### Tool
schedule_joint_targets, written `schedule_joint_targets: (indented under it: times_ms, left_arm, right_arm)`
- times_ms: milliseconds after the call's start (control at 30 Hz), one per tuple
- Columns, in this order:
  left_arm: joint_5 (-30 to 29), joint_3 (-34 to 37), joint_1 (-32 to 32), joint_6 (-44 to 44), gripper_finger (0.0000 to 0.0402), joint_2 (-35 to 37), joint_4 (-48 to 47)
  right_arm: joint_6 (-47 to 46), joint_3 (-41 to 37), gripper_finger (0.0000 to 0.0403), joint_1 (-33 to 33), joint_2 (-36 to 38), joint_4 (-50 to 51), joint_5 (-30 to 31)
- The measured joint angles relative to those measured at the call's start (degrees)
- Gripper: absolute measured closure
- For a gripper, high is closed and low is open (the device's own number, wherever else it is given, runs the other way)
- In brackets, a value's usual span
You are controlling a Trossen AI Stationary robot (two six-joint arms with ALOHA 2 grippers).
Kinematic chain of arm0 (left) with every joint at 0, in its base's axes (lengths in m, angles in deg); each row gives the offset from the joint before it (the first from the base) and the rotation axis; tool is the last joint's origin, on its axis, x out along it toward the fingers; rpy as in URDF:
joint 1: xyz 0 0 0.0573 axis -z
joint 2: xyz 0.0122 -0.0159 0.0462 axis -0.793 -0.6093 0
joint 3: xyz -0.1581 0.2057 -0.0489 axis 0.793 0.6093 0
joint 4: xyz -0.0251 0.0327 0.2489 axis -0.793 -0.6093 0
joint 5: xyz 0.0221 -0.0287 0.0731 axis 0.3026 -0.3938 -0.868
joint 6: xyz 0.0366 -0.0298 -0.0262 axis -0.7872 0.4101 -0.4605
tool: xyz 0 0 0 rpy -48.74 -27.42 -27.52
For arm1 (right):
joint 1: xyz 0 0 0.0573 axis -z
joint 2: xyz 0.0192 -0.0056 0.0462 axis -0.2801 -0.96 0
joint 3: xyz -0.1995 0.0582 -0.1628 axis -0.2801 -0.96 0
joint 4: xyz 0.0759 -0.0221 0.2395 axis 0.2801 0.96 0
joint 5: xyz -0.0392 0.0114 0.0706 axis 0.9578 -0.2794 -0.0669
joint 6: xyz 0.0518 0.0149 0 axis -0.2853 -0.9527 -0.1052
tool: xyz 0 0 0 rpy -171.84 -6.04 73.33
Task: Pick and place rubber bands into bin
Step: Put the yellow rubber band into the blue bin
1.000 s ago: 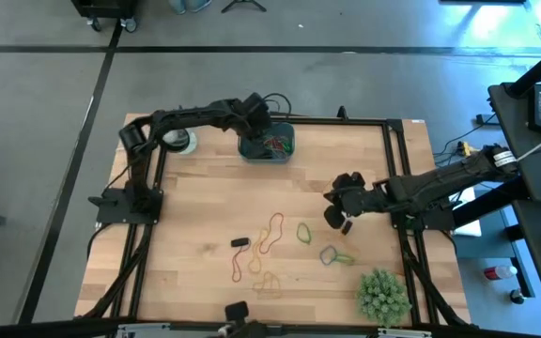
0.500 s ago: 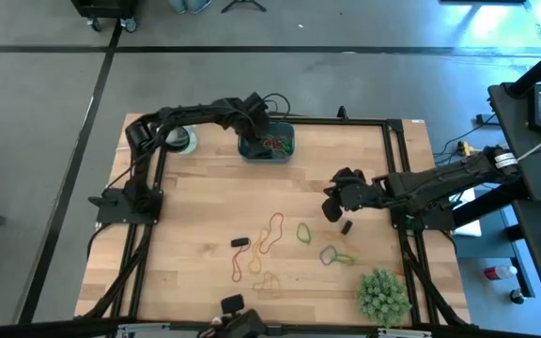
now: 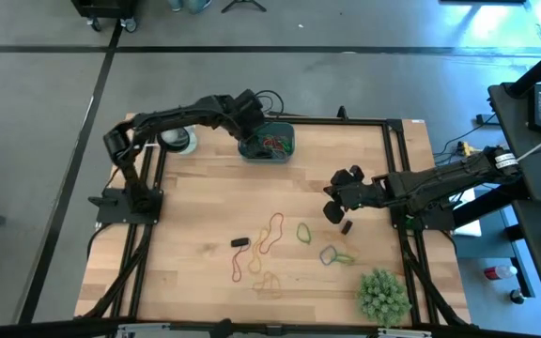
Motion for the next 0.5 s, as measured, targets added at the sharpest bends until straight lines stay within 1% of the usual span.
schedule_joint_targets:
  times_ms: [200, 267, 333, 433, 500]
  left_arm:
    - [-2.2, 0.0, 5.5, 6.5, 0.0391, 6.2, 0.2]
    - [-3.8, 0.3, 8.2, 8.7, 0.0396, 7.4, 0.2]
    - [-5.7, 2.5, 11.3, 11.3, 0.0399, 9.1, 1.1]
    - [-7.9, 7.7, 16.4, 16.4, 0.0399, 11.7, 4.1]
    - [-8.0, 12.2, 19.9, 19.1, 0.0399, 13.4, 6.8]
  right_arm:
    - [1.0, 0.0, 0.0389, 0.0, 0.0, 0.0, -0.1]
    - [1.5, 0.0, 0.0389, 0.0, 0.0, 0.0, -0.1]
    - [2.5, 0.0, 0.0389, 0.0, 0.0, 0.0, 0.0]
    - [1.5, 0.0, 0.0389, 0.0, 0.0, 0.0, 0.0]
    - [1.1, 0.0, 0.0389, 0.0, 0.0, 0.7, 0.0]
